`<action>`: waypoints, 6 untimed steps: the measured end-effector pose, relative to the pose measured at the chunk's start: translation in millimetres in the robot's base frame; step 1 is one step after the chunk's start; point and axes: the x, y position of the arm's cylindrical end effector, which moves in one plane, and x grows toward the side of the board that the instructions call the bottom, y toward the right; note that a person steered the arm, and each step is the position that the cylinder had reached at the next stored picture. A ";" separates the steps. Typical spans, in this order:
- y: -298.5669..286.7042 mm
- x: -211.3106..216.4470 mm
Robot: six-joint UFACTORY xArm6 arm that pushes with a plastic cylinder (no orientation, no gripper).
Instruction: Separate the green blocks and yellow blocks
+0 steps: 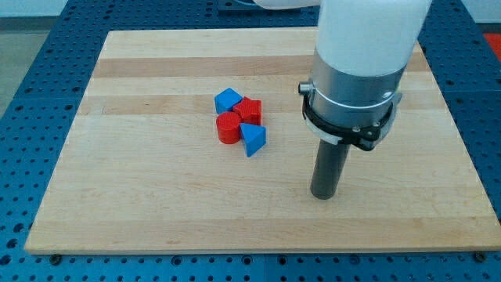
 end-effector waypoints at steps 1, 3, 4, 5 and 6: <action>0.0 2.1; 1.1 2.7; 44.2 -18.6; 105.4 -65.2; 151.8 -104.8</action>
